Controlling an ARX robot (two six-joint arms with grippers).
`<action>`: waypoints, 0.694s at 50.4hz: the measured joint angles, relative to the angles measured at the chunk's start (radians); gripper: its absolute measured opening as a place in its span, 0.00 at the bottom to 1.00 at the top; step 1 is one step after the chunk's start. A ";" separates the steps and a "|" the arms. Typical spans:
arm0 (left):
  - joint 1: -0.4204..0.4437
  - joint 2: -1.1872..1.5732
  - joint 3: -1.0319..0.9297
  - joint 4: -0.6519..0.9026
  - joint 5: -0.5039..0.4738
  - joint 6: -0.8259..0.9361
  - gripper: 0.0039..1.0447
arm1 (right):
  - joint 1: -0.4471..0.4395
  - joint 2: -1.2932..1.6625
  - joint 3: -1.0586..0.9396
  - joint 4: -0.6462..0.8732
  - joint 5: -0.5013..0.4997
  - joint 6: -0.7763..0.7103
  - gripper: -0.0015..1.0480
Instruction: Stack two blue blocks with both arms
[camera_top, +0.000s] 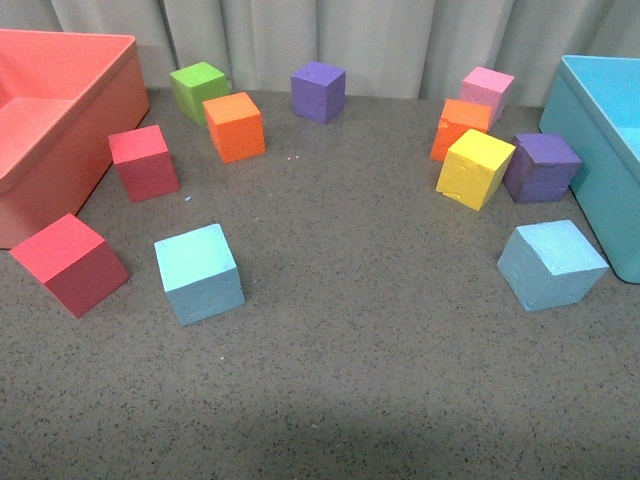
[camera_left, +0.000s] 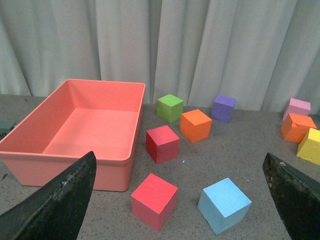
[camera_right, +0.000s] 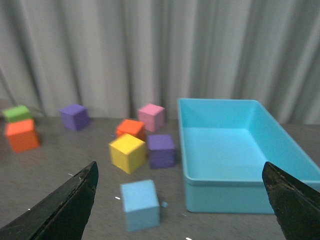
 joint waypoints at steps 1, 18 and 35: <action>0.000 0.000 0.000 0.000 -0.001 0.000 0.94 | 0.010 0.033 0.015 -0.020 0.026 -0.027 0.91; 0.000 0.000 0.000 0.000 0.000 0.000 0.94 | -0.079 0.886 0.243 0.333 -0.174 -0.157 0.91; 0.000 0.000 0.000 0.000 0.000 0.000 0.94 | -0.061 1.400 0.555 0.200 -0.266 -0.071 0.91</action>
